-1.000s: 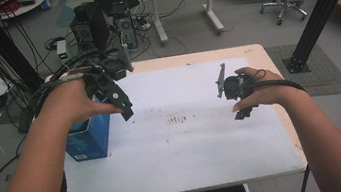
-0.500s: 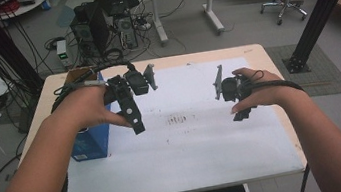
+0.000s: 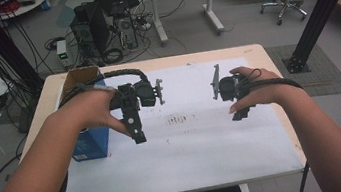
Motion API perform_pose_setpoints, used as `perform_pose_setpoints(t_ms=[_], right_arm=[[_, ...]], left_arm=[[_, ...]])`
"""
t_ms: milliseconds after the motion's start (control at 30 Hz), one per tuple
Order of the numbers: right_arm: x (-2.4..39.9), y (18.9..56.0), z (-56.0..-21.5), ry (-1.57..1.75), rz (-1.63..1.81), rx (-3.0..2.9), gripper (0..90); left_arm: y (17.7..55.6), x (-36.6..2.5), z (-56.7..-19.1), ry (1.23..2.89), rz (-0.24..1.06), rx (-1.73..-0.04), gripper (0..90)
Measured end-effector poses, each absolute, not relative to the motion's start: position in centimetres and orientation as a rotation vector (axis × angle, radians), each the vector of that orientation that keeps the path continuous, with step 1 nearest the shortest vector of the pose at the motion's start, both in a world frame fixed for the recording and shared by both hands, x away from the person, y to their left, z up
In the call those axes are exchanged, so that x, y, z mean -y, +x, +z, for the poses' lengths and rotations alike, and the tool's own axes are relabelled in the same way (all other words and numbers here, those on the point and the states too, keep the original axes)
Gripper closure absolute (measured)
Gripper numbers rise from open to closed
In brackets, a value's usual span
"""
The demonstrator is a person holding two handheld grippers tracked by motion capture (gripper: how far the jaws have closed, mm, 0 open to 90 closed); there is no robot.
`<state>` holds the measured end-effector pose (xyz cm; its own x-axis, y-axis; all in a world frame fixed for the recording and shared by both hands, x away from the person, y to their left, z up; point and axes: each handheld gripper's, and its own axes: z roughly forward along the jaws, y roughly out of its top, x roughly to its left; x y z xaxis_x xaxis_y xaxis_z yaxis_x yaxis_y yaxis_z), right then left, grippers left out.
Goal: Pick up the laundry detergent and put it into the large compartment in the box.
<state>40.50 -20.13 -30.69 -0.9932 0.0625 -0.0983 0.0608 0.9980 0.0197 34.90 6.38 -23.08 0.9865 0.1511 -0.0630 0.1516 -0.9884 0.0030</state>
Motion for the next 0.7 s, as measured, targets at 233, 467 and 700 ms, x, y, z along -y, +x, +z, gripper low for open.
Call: perform_pose_setpoints(t_ms=[233, 467, 700], right_arm=[[20.48, 40.45, -30.59, 0.103, 0.030, -3.043, 16.3], [20.34, 40.44, -30.80, 0.096, 0.024, -3.046, 16.3], [20.20, 40.60, -31.09, 0.094, 0.023, -3.049, 16.3]], left_arm=[[34.93, -5.61, -22.94, 3.122, -0.089, -0.210, 0.1], [35.01, -5.60, -22.87, 3.111, -0.084, -0.203, 0.1], [35.14, -5.83, -22.73, 3.104, -0.080, -0.204, 0.1]])
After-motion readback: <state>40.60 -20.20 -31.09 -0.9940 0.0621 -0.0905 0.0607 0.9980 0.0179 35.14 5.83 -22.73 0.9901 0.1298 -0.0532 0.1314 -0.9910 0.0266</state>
